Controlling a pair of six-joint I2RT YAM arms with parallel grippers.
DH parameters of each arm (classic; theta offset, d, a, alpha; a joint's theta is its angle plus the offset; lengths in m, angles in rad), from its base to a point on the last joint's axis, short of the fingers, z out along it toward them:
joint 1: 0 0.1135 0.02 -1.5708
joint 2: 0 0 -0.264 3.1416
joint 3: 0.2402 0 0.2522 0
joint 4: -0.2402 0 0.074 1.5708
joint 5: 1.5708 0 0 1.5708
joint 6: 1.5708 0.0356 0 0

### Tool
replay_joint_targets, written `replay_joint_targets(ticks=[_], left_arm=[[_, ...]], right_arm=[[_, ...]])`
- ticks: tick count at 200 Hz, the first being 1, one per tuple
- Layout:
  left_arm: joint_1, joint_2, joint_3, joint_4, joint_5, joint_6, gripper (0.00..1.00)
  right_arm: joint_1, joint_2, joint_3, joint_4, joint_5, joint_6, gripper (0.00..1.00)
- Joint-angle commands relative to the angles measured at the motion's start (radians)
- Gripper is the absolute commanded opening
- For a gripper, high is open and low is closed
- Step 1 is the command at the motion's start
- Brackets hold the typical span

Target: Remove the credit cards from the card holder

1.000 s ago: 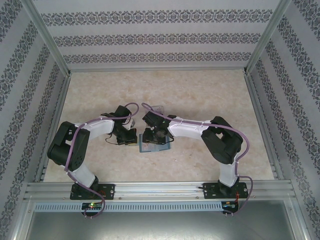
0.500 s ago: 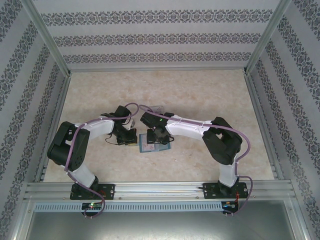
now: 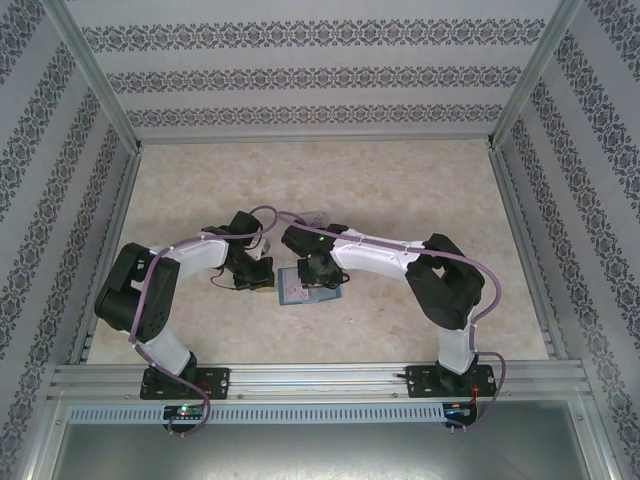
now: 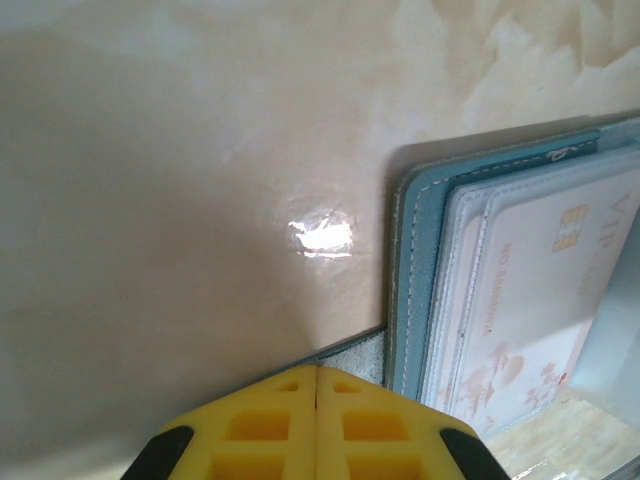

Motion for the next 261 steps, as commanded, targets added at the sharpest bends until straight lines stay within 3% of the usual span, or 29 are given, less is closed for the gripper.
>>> replay_joint_targets(ticks=[1, 73, 146, 261], left_arm=[[0.009, -0.003, -0.025, -0.061, -0.006, 0.008, 0.05], [0.011, 0.005, -0.022, -0.067, -0.01, 0.009, 0.05], [0.012, 0.002, -0.003, -0.087, -0.014, 0.009, 0.05], [-0.036, -0.031, 0.076, -0.095, 0.054, -0.042, 0.05]], right_arm=[[0.011, -0.013, 0.022, -0.046, 0.044, -0.015, 0.3], [0.012, 0.023, 0.041, -0.162, 0.164, -0.058, 0.48], [0.011, 0.051, 0.001, -0.144, 0.156, -0.058, 0.47], [-0.01, -0.076, -0.044, -0.077, 0.102, -0.052, 0.45]])
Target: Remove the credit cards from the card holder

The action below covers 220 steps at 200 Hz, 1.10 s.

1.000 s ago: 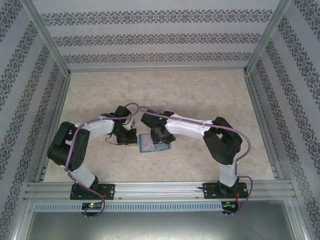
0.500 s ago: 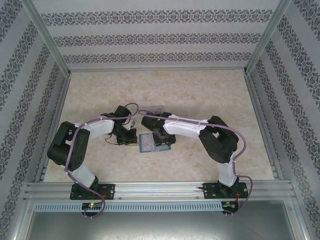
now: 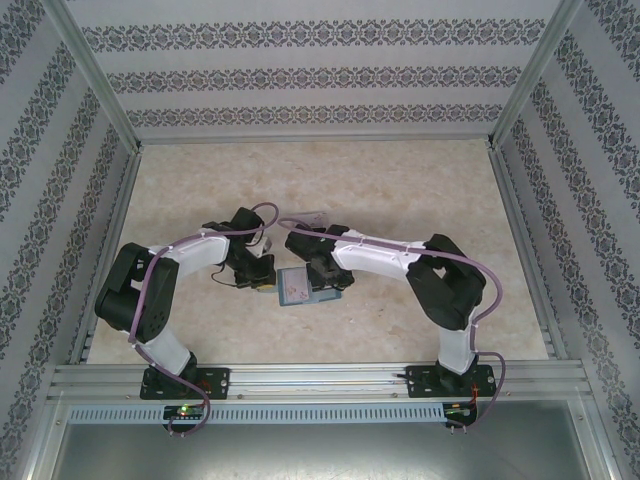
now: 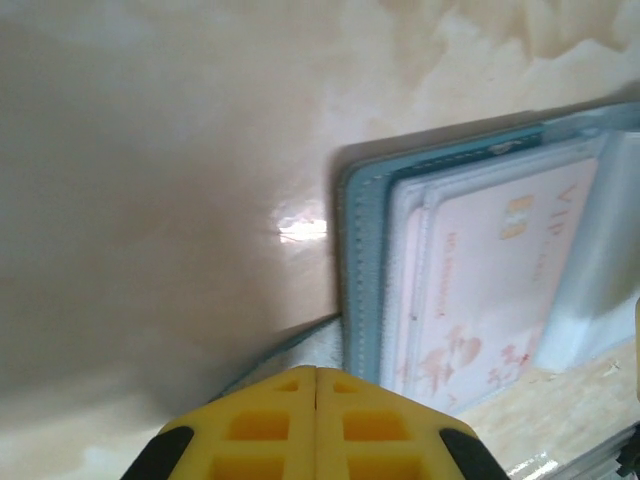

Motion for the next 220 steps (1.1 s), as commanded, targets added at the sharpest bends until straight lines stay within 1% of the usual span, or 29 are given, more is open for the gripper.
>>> replay_joint_targets(ticks=[1, 28, 74, 98, 123, 155, 176, 220], left_arm=[[-0.025, -0.028, 0.025, -0.03, 0.033, -0.032, 0.05], [-0.05, -0.013, 0.02, 0.013, 0.066, -0.069, 0.05], [-0.077, -0.013, 0.018, 0.044, 0.059, -0.105, 0.05], [-0.082, -0.012, 0.009, 0.056, 0.047, -0.121, 0.05], [-0.085, -0.005, -0.007, 0.077, 0.036, -0.142, 0.05], [-0.085, -0.004, -0.021, 0.099, 0.022, -0.158, 0.05], [-0.085, 0.0, -0.029, 0.103, 0.019, -0.156, 0.05], [-0.085, 0.018, -0.047, 0.106, 0.012, -0.147, 0.04]], right_arm=[[-0.01, -0.061, -0.024, 0.014, -0.016, 0.003, 0.45], [-0.017, -0.085, -0.031, 0.029, -0.035, -0.002, 0.44], [-0.029, -0.117, -0.049, 0.08, -0.068, -0.005, 0.39], [-0.043, -0.127, -0.075, 0.147, -0.13, 0.007, 0.37], [-0.06, -0.13, -0.111, 0.244, -0.23, 0.03, 0.35], [-0.081, -0.124, -0.157, 0.366, -0.35, 0.069, 0.3], [-0.089, -0.113, -0.172, 0.417, -0.392, 0.087, 0.27], [-0.099, -0.088, -0.175, 0.453, -0.429, 0.094, 0.24]])
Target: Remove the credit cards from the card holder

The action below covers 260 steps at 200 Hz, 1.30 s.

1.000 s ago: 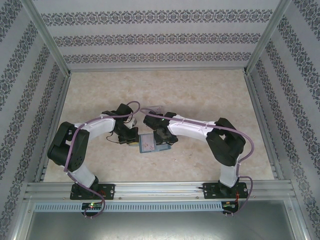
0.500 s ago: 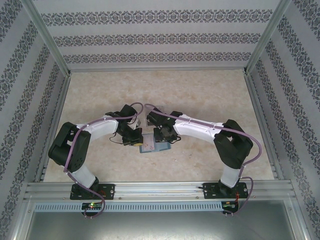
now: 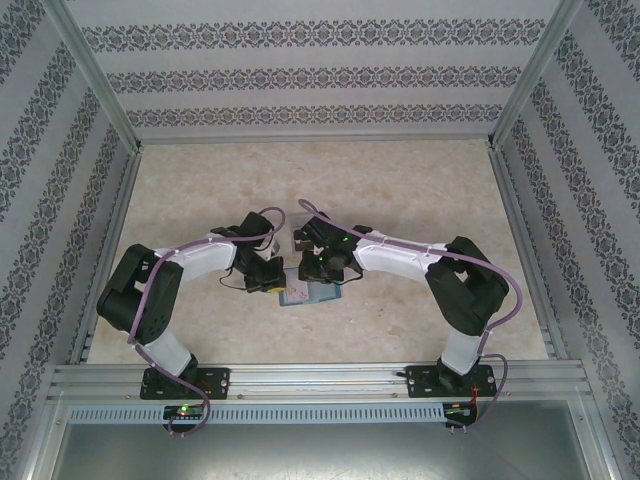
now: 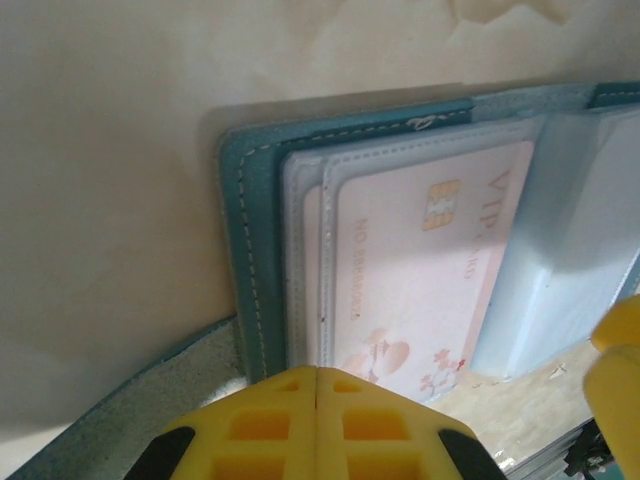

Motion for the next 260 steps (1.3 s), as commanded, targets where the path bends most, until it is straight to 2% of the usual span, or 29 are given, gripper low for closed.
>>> replay_joint_targets(ticks=[1, 157, 260], left_arm=[[-0.015, 0.018, -0.017, 0.018, -0.015, -0.007, 0.04], [-0.014, 0.031, -0.015, -0.019, -0.05, 0.026, 0.04], [-0.015, 0.032, -0.011, -0.025, -0.051, 0.03, 0.04]], right_arm=[[-0.012, 0.018, -0.013, 0.046, -0.05, 0.019, 0.24], [-0.019, 0.098, -0.017, 0.067, -0.068, 0.008, 0.23], [-0.019, 0.087, -0.012, 0.004, -0.002, -0.018, 0.23]])
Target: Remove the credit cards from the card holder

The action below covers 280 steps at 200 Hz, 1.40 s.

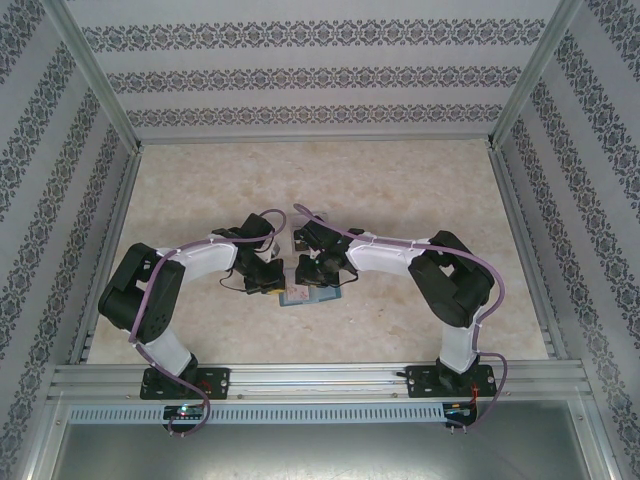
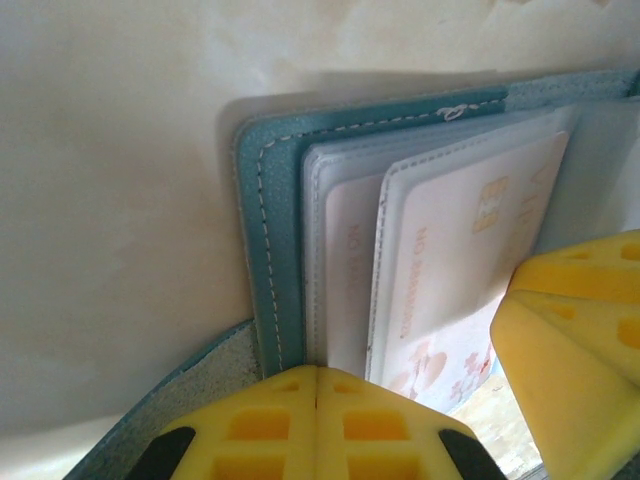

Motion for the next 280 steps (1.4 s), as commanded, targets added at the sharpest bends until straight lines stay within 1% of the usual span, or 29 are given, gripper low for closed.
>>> replay_joint_targets(ticks=[1, 87, 128, 186, 226, 280], left_arm=[[-0.011, 0.022, -0.004, -0.027, -0.042, 0.018, 0.04], [-0.01, 0.012, 0.004, -0.039, -0.045, 0.02, 0.04], [-0.011, -0.032, 0.045, -0.106, -0.093, 0.039, 0.04], [-0.024, -0.054, 0.098, -0.129, -0.075, 0.031, 0.04], [-0.046, -0.025, 0.137, -0.114, -0.063, 0.02, 0.04], [-0.075, 0.04, 0.144, -0.088, -0.058, 0.015, 0.04]], right_arm=[[-0.014, -0.002, -0.011, -0.049, 0.044, -0.022, 0.23], [-0.013, -0.019, -0.002, -0.087, 0.076, -0.038, 0.24], [-0.012, -0.035, 0.004, -0.09, 0.068, -0.038, 0.24], [-0.012, -0.054, -0.005, -0.074, 0.054, -0.031, 0.25], [-0.012, -0.068, -0.008, -0.068, 0.054, -0.029, 0.25], [-0.014, -0.068, -0.007, -0.07, 0.056, -0.029, 0.25]])
